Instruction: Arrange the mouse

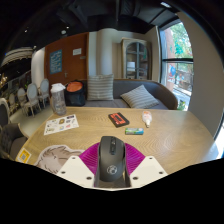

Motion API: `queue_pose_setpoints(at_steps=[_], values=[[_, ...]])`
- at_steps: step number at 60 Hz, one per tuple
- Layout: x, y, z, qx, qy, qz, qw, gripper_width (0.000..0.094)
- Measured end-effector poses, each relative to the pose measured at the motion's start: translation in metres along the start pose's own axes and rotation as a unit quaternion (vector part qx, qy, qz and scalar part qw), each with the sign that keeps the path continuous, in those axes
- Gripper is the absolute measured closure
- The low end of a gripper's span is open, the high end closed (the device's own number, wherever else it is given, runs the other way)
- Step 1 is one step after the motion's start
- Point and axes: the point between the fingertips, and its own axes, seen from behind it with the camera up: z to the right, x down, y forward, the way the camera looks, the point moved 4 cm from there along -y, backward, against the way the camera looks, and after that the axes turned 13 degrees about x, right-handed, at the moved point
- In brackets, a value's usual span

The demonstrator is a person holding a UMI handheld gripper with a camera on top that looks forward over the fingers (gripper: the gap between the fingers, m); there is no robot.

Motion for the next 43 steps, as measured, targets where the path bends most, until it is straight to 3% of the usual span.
queue_pose_setpoints(at_steps=[8,16,18,25,30,35,43], values=[[0.033,-0.03,-0.127,-0.064,-0.024,-0.02,0.997,0.0586],[0.089,-0.025,-0.183,-0.061,-0.067,-0.068,0.994,0.0562],[0.084,-0.023,-0.181,-0.049,-0.083,-0.043,0.994,0.0542],[0.092,-0.023,-0.176,-0.025,-0.129,-0.041,0.99,0.0398],[0.09,-0.029,-0.166,-0.031,-0.162,-0.018,0.986,0.0068],[0.086,-0.051,-0.153,-0.039,-0.145,0.001,0.989,0.0082],[0.087,-0.105,-0.128,-0.088,-0.08,0.019,0.993,0.0082]])
